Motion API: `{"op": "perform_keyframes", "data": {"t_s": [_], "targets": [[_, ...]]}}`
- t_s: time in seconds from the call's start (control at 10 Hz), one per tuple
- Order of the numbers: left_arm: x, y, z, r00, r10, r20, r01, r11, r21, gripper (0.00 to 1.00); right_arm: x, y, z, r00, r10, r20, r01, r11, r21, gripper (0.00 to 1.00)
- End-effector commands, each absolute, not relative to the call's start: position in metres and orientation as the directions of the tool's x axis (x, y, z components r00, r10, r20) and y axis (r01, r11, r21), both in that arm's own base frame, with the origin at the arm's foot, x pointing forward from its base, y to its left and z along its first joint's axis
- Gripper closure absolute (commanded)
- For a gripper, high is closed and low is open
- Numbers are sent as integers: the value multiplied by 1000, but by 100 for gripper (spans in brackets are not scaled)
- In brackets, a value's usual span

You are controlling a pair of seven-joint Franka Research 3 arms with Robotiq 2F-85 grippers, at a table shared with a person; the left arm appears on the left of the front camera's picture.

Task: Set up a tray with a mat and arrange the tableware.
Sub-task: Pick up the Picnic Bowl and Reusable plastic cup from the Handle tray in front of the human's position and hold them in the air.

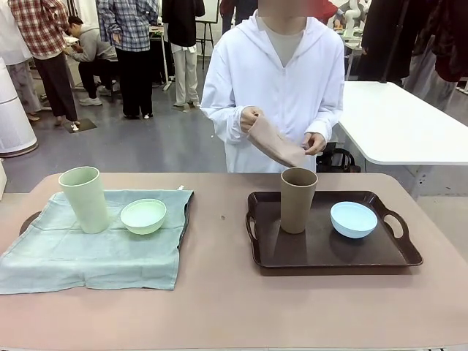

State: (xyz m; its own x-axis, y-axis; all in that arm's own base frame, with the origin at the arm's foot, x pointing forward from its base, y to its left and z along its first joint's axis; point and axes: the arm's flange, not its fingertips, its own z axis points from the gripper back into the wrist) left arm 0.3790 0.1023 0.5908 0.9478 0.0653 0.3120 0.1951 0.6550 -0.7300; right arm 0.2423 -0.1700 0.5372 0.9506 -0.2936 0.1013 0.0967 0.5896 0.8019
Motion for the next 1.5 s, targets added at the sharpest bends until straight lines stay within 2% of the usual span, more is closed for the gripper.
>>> {"op": "perform_keyframes", "data": {"t_s": [0.0,0.2,0.6,0.8,1.1,1.2,1.4], "targets": [[383,51,612,909,-74,411,331,729,-599,0,268,-144,559,958,-282,58,162,694,702,34],[392,-32,627,839,-270,473,478,782,-401,0,294,-93,568,957,-290,21,230,800,554,34],[413,-164,597,713,-553,431,664,729,-164,0,343,-19,536,933,-361,-2,347,896,278,34],[416,-202,567,662,-608,438,718,683,-138,0,366,-12,506,923,-383,40,364,902,232,34],[420,-237,526,653,-634,414,728,675,-116,0,386,-8,475,925,-375,67,357,915,189,34],[416,-228,546,650,-632,422,736,662,-142,0,382,-16,474,929,-370,34,353,908,224,34],[416,-228,546,650,-632,422,736,662,-142,0,381,-8,480,932,-357,57,339,919,203,34]]}}
